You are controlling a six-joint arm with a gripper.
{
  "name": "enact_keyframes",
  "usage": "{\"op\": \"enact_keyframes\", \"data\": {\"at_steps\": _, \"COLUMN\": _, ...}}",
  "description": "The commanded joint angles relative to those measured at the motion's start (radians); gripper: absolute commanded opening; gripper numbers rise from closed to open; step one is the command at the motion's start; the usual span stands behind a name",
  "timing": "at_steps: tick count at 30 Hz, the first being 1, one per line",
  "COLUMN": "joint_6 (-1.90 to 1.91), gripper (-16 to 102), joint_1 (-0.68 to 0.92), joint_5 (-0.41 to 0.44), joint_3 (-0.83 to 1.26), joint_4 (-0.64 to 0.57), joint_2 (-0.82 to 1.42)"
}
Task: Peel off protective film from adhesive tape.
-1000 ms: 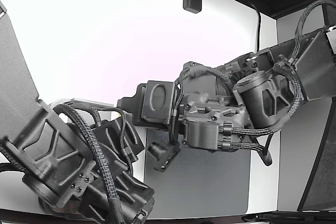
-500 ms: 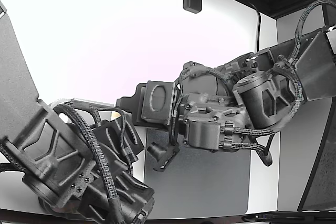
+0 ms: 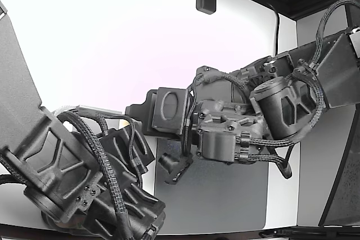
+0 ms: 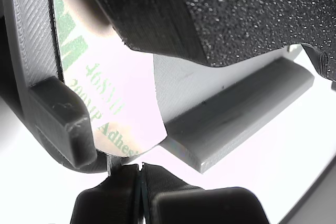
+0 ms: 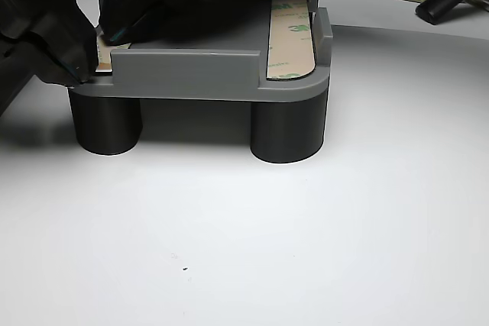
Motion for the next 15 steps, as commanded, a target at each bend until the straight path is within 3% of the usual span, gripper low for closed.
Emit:
{"op": "enact_keyframes", "data": {"at_steps": 1, "joint_6": 0.0, "gripper": -11, "joint_1": -0.005, "joint_5": 0.006, "joint_3": -0.034, "joint_4": -0.002, "joint_2": 0.025}}
{"op": "enact_keyframes", "data": {"at_steps": 15, "joint_6": -0.009, "gripper": -11, "joint_1": -0.005, "joint_5": 0.017, "joint_3": -0.037, "joint_4": -0.009, "joint_2": 0.026}}
